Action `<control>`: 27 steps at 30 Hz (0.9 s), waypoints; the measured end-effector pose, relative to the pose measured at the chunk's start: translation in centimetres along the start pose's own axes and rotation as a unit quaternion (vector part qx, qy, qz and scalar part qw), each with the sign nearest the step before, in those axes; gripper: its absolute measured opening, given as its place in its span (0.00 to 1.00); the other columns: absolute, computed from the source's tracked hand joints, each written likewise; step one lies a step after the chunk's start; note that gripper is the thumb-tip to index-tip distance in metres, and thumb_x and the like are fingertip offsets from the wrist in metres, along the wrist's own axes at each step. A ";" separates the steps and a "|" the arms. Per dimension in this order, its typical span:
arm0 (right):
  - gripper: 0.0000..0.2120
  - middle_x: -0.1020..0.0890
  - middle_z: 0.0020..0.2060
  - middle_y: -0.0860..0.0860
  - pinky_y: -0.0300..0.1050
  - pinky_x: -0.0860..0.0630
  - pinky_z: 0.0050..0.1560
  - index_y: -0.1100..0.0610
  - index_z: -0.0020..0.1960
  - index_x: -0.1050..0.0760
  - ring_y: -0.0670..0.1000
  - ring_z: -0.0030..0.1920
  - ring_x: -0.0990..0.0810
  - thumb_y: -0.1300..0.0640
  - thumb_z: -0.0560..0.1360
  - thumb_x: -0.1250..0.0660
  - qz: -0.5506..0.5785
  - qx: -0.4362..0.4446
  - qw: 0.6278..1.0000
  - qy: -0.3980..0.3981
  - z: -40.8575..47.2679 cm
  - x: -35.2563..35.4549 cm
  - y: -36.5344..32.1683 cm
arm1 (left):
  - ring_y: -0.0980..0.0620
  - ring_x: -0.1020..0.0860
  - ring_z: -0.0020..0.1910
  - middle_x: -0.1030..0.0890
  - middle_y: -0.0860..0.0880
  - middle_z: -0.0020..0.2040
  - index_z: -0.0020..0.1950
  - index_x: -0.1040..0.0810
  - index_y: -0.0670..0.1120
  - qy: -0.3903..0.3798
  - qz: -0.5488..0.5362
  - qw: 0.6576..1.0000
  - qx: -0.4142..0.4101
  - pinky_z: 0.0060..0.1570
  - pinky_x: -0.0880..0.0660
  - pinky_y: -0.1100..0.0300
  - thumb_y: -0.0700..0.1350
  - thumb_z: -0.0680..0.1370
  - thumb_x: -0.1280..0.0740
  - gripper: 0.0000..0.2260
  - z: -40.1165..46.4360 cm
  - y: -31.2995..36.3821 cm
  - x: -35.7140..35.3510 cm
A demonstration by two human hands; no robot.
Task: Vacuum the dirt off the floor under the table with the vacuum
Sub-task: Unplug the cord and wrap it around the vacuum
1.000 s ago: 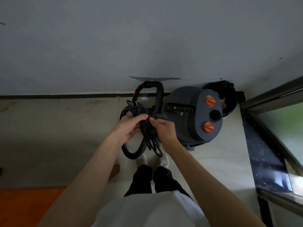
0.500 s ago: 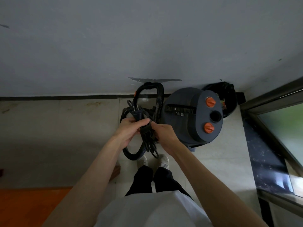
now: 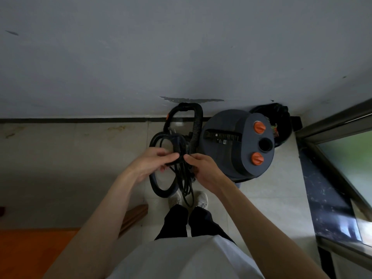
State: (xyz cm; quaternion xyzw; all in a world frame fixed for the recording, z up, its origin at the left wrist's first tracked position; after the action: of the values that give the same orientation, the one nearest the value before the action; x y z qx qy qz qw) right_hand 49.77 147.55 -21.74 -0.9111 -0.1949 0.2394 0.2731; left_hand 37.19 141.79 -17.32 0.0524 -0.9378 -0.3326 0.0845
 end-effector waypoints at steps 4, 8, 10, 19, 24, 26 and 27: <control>0.06 0.19 0.43 0.58 0.51 0.24 0.55 0.62 0.48 0.23 0.53 0.44 0.20 0.60 0.78 0.36 -0.020 0.008 1.000 0.017 0.1 0.3 -0.1 | 0.57 0.26 0.34 0.22 0.50 0.37 0.43 0.20 0.46 0.015 0.089 0.996 -0.016 0.34 0.28 0.69 0.45 0.77 0.33 0.05 -0.6 -0.1 0.0; 0.11 0.20 0.45 0.56 0.48 0.24 0.52 0.64 0.56 0.24 0.52 0.46 0.21 0.57 0.79 0.36 -0.107 0.050 0.993 0.024 -0.2 -0.3 -0.9 | 0.53 0.22 0.44 0.19 0.48 0.42 0.40 0.21 0.51 0.064 0.149 0.984 -0.068 0.47 0.27 0.59 0.48 0.79 0.37 0.09 -0.8 0.7 0.1; 0.12 0.20 0.46 0.55 0.44 0.23 0.50 0.64 0.58 0.25 0.51 0.46 0.21 0.58 0.77 0.34 -0.133 0.067 0.989 0.001 -0.6 -0.8 -0.9 | 0.57 0.24 0.42 0.20 0.50 0.42 0.41 0.21 0.48 0.080 0.115 0.988 -0.072 0.43 0.30 0.62 0.48 0.79 0.37 0.09 -1.0 0.7 0.4; 0.09 0.20 0.44 0.54 0.43 0.24 0.48 0.60 0.55 0.23 0.50 0.46 0.21 0.57 0.77 0.34 -0.261 0.118 0.957 0.036 -1.1 -0.8 -1.5 | 0.59 0.28 0.44 0.25 0.49 0.47 0.37 0.25 0.45 0.104 0.204 0.965 -0.130 0.43 0.35 0.72 0.45 0.79 0.38 0.11 -2.6 0.5 0.1; 0.10 0.21 0.42 0.50 0.39 0.26 0.47 0.61 0.56 0.23 0.47 0.44 0.22 0.58 0.78 0.35 -0.260 0.128 0.957 0.009 -1.3 -1.1 -2.0 | 0.56 0.29 0.42 0.27 0.50 0.43 0.38 0.26 0.41 0.094 0.232 0.953 -0.170 0.39 0.35 0.73 0.43 0.79 0.38 0.11 -3.7 0.6 0.1; 0.12 0.20 0.46 0.51 0.39 0.26 0.50 0.61 0.59 0.24 0.48 0.48 0.21 0.58 0.77 0.34 -0.267 0.124 0.956 0.007 -1.2 -1.2 -2.0 | 0.55 0.30 0.42 0.27 0.52 0.42 0.37 0.27 0.43 0.087 0.257 0.946 -0.179 0.39 0.36 0.71 0.42 0.79 0.38 0.11 -3.9 0.6 0.0; 0.13 0.19 0.49 0.51 0.41 0.25 0.53 0.60 0.60 0.25 0.49 0.51 0.21 0.57 0.77 0.33 -0.268 0.123 0.956 0.012 -1.2 -1.3 -1.8 | 0.55 0.30 0.44 0.28 0.54 0.41 0.36 0.28 0.44 0.087 0.269 0.941 -0.184 0.40 0.37 0.71 0.42 0.79 0.37 0.11 -3.9 0.6 0.0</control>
State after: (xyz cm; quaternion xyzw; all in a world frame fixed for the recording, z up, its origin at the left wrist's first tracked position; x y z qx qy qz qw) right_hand 48.97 147.89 -19.39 -0.7876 -0.3974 0.1689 0.4396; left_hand 37.93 139.87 -13.91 -0.1900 -0.8280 -0.4587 0.2605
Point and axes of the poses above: each hand's wrist, its own z-axis towards the middle knuckle, its own x-axis out of the back of the hand, y = z × x, the point moved 6 cm from there along z, towards the middle knuckle
